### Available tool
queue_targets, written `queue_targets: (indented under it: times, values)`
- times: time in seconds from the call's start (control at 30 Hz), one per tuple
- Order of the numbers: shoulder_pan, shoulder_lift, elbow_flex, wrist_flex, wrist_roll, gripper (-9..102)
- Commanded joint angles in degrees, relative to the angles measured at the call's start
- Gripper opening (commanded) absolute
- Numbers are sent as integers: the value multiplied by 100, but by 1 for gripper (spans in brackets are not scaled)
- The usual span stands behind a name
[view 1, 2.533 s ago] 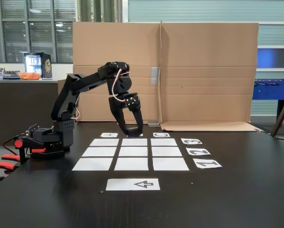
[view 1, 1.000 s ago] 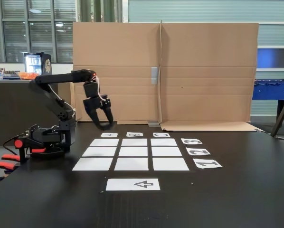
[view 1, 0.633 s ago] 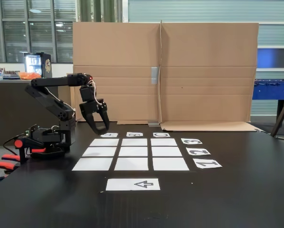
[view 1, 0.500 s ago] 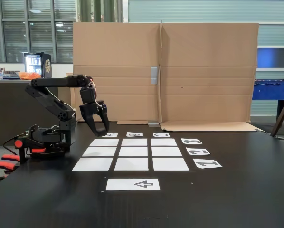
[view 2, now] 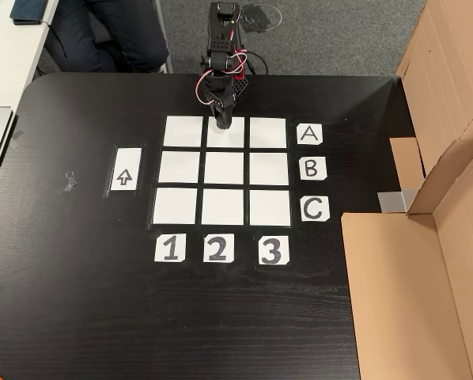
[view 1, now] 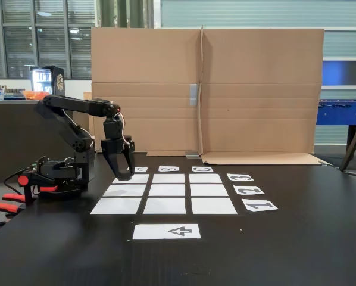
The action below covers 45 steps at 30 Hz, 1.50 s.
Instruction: Pick up a new token and place it in the grid on square A2.
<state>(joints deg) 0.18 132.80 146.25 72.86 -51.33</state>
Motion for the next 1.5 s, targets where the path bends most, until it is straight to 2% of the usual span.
queue_targets:
  times: [0.0,0.3,1.47]
  values:
    - [0,-53,26,-62,-149,15]
    - [9,-501,114,-220,-431,15]
    - [9,-1459,-88,-800,-378,15]
